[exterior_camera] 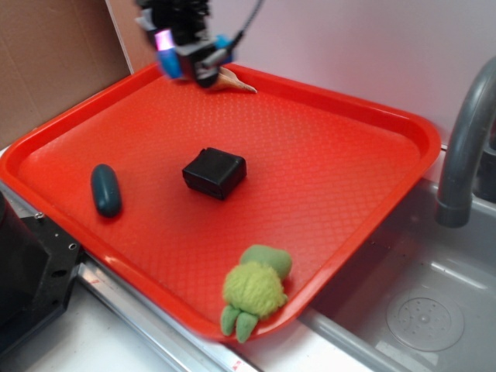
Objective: Grab the blue block.
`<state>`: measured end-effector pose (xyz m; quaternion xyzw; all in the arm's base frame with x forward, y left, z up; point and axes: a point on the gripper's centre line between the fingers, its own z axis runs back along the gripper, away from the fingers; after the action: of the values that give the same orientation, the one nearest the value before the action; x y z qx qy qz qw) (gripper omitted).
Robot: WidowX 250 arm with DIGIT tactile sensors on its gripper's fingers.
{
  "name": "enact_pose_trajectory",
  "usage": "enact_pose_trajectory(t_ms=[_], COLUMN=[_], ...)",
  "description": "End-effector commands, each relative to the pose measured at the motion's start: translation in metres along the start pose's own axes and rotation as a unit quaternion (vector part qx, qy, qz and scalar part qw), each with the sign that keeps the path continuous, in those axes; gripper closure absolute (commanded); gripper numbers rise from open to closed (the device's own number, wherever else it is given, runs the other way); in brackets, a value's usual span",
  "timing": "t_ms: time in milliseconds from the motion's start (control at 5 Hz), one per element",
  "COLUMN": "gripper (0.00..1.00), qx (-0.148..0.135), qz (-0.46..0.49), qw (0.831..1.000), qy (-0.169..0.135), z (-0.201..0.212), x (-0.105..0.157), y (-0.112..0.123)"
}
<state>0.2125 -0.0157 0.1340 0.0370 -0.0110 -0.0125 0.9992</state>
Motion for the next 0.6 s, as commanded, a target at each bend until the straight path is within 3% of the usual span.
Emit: enact_pose_trajectory(t_ms=[0, 400], gripper=[1.0, 1.0], qx=[0.036, 0.036], qz=[0.126, 0.106], qw=[0.991, 0.994], qy=[0.011, 0.015], z=[0.0289, 0.0267], x=[-0.0337, -0.0242], y=[-0.0005, -0.0046])
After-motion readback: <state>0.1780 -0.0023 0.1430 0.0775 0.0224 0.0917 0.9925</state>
